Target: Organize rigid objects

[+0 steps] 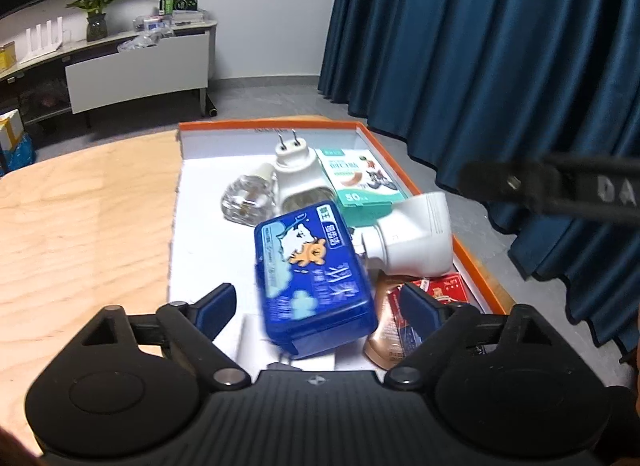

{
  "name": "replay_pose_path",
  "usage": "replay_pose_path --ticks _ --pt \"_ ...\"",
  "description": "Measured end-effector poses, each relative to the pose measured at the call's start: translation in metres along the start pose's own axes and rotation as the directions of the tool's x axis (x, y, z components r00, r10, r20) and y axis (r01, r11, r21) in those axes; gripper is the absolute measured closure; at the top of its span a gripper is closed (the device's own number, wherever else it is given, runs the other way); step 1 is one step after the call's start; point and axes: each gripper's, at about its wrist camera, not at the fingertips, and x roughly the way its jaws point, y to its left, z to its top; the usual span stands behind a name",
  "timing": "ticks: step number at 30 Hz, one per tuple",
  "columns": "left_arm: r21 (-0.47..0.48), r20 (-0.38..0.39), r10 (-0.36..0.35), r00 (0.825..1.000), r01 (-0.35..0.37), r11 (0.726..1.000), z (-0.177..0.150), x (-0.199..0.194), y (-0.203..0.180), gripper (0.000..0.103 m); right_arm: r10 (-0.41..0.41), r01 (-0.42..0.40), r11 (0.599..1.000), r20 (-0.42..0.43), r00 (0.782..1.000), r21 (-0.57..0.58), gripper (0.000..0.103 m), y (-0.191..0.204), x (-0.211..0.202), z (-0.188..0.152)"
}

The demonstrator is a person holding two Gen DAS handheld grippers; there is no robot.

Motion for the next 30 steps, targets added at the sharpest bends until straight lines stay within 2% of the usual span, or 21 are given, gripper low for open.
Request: replay_pose_path --ticks 8,12,16,20,23,30 --pt "-0.029 0.009 0.008 1.000 -0.007 1.000 -0.006 -0.026 0.008 0.007 -0.022 0.022 1.000 0.003 1.000 -0.013 0.017 0.005 -0.033 -0.017" --pt "-0.022 0.033 0.034 0.999 -0.034 0.999 -0.009 -0.054 0.005 0.000 -0.007 0.007 1.000 0.001 1.000 -0.020 0.014 0.010 -0.057 -0.032" --pt "-0.028 0.027 0.057 0.998 -0.057 0.998 -0.020 -0.075 0.003 0.000 0.008 -0.010 0.999 -0.047 0.999 -0.044 0.013 0.017 -0.072 -0.049" --pt "-0.062 -0.021 0.066 0.998 -0.067 0.996 -0.034 -0.077 0.004 0.000 -0.006 -0.001 0.997 -0.095 0.995 -0.082 0.010 0.023 -0.078 -0.070" --pt "-0.046 -0.052 0.095 0.994 -0.097 0.994 -0.043 -0.075 0.002 0.000 -0.017 0.007 0.996 -0.119 0.993 -0.087 0.009 0.025 -0.079 -0.080" --pt "-0.039 -0.051 0.126 0.991 -0.128 0.991 -0.050 -0.080 0.002 0.000 -0.016 0.006 0.998 -0.148 0.989 -0.065 0.009 0.022 -0.077 -0.086"
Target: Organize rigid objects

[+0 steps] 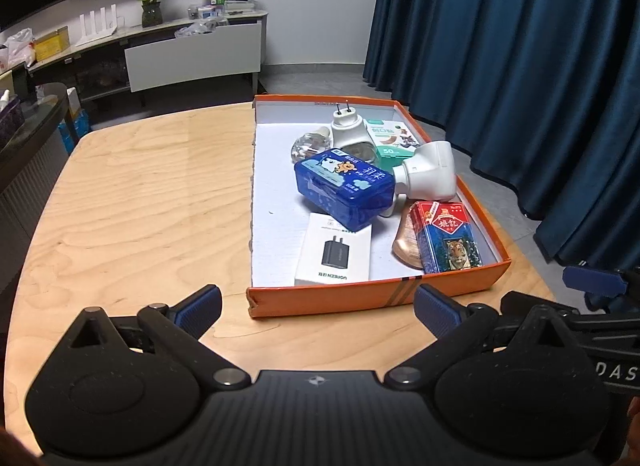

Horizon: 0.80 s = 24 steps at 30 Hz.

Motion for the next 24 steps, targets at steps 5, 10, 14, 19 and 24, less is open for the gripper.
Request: replay_pose_path --ticks 5,10,14,19,24 --pt "-0.002 -0.014 0.009 1.000 -0.009 1.000 -0.003 0.004 0.000 0.000 0.000 0.000 1.000 -0.017 1.000 0.001 0.009 0.002 0.005 -0.001" --pt "-0.005 -0.021 0.019 1.000 -0.019 1.000 -0.004 0.006 0.002 0.000 0.001 -0.001 1.000 -0.031 1.000 0.000 0.009 0.002 0.009 -0.002" --pt "-0.013 -0.029 0.020 0.999 -0.021 1.000 -0.005 0.008 0.003 0.000 0.001 -0.001 1.000 -0.039 0.999 0.002 0.009 0.002 0.011 -0.004" --pt "-0.002 -0.032 0.026 0.999 -0.026 1.000 -0.005 0.009 0.002 0.000 0.001 -0.001 1.000 -0.042 0.999 0.000 0.009 0.002 0.012 -0.005" --pt "-0.005 -0.044 0.025 0.999 -0.026 1.000 -0.006 0.012 0.003 0.000 0.001 -0.001 1.000 -0.046 0.999 0.001 0.009 0.003 0.014 -0.005"
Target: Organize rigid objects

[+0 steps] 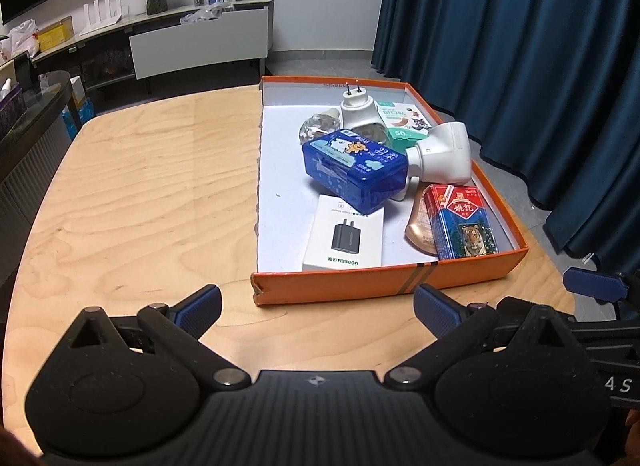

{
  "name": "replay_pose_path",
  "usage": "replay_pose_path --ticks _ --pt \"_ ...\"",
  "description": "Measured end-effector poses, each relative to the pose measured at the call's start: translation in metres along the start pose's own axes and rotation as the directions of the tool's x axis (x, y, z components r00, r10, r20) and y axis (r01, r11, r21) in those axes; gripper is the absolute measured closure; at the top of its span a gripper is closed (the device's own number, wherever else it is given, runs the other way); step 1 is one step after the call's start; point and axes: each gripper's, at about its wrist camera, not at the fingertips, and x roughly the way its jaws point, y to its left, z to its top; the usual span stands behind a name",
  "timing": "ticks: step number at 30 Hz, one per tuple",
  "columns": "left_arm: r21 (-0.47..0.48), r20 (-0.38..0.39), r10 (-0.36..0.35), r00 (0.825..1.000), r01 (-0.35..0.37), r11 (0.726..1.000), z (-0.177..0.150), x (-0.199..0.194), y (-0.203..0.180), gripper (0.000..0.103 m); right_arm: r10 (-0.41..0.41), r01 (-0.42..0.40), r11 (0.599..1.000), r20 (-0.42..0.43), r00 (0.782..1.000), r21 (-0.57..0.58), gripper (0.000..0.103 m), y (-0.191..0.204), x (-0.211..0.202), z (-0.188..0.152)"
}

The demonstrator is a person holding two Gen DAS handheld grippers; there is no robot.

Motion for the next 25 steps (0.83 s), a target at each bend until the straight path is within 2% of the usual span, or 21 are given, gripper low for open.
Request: replay_pose_path --ticks 25 --pt "0.008 -0.029 0.010 1.000 -0.010 1.000 -0.0031 0.0055 0.0001 0.000 -0.001 0.001 1.000 -0.014 1.000 -0.008 0.009 0.0028 0.0031 -0.0009"
